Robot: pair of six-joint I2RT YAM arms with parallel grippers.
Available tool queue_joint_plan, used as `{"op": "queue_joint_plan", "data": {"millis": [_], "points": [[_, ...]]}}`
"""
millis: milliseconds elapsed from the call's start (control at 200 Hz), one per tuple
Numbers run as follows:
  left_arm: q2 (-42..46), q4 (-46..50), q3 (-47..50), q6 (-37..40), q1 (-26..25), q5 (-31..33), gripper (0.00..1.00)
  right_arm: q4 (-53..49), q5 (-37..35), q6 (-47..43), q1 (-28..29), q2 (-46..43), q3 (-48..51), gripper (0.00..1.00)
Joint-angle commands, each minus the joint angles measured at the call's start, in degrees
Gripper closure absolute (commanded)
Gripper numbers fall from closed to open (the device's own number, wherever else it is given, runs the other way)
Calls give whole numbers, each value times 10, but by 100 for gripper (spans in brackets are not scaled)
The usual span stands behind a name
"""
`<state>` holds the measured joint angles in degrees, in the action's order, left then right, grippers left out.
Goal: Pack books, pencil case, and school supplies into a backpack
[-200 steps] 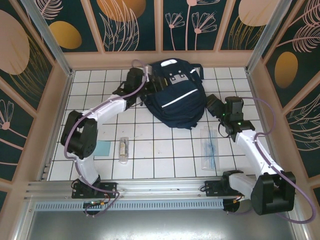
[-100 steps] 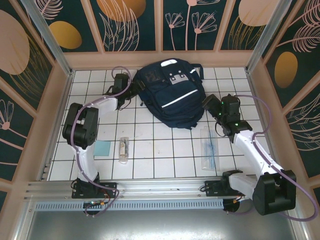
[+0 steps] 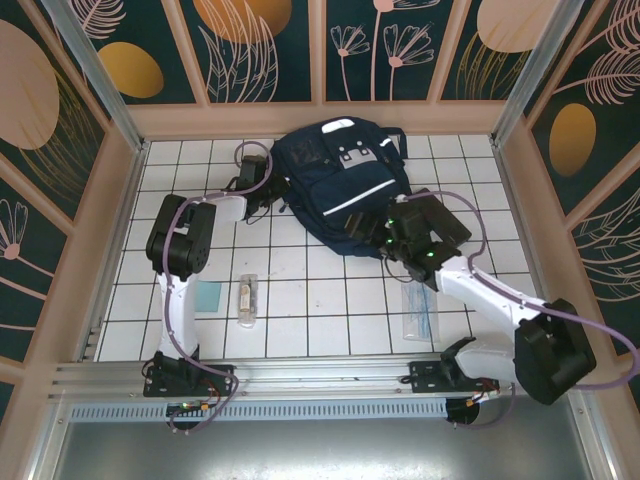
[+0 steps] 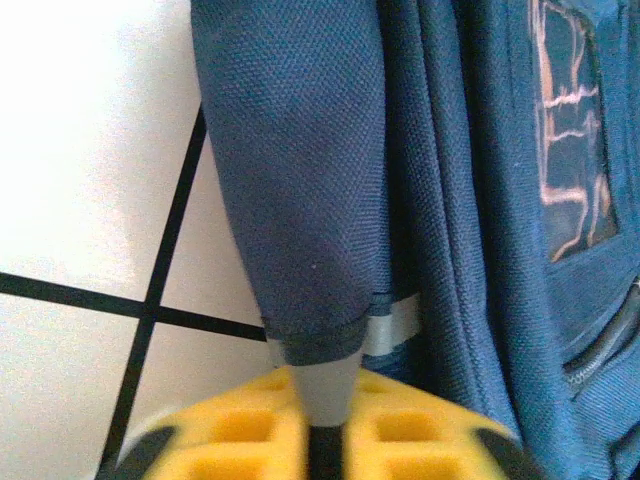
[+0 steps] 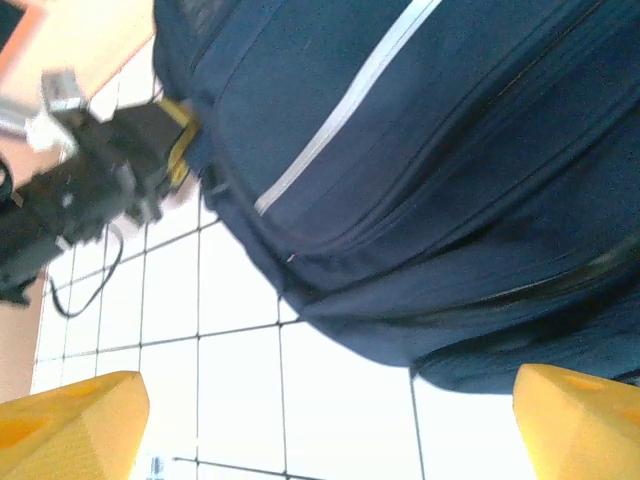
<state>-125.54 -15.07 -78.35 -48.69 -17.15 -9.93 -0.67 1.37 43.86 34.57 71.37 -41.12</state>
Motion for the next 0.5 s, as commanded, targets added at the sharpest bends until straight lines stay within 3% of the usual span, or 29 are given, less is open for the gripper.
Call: {"op": "queue_joint_plan", "data": {"millis": [0, 315, 490], "points": [[11, -48, 28, 0, 1, 4, 100, 33, -16, 44, 17, 37, -3, 7], [142, -155, 269, -64, 1, -24, 100, 72, -86, 74, -29, 125, 6, 7], [213, -203, 370, -120, -26, -53, 100, 138, -75, 0, -85, 179, -34, 16]]}}
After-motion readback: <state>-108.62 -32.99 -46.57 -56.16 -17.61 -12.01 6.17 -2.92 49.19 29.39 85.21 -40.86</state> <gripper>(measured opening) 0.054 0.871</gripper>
